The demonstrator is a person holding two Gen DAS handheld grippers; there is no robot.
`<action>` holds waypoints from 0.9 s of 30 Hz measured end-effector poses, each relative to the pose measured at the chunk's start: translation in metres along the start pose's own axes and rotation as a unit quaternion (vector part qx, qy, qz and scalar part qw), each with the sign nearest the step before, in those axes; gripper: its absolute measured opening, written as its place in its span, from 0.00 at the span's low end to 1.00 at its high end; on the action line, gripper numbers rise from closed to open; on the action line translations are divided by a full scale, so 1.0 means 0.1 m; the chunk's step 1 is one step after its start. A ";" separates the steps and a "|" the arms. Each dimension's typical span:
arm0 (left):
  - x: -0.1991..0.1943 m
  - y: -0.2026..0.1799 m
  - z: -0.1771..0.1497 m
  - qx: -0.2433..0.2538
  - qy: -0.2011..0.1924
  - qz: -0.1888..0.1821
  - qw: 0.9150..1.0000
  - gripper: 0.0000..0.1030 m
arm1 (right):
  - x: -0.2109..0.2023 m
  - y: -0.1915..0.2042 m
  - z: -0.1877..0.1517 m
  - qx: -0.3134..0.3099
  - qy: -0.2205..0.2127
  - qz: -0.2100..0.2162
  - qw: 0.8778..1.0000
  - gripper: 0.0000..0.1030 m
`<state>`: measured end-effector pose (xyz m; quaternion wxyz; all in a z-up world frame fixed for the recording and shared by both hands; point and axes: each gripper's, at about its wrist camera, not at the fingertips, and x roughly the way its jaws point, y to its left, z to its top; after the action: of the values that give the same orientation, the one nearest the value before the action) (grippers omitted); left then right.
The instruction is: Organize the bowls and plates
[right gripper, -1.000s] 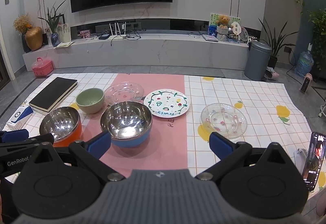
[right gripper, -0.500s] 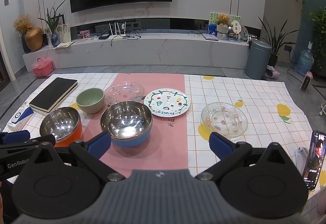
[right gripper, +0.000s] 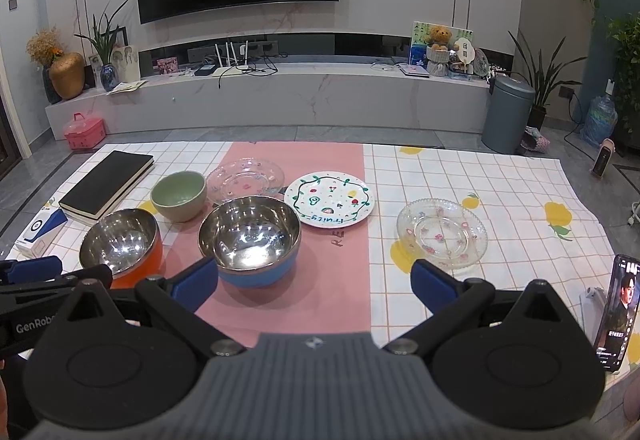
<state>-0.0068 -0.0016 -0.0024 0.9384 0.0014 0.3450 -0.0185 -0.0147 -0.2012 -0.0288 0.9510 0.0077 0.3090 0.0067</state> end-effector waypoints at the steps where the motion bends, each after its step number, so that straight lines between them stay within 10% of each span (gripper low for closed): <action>1: 0.00 0.00 0.00 0.000 0.000 0.000 1.000 0.68 | 0.00 0.00 0.00 0.000 0.000 0.000 1.000 0.98; 27: 0.02 0.09 0.02 -0.006 0.003 0.003 1.000 0.68 | 0.08 0.11 0.02 -0.006 0.004 0.020 1.000 0.98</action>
<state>-0.0036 0.0071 -0.0017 0.9373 -0.0034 0.3481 -0.0139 -0.0075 -0.1898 -0.0315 0.9496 0.0082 0.3123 0.0272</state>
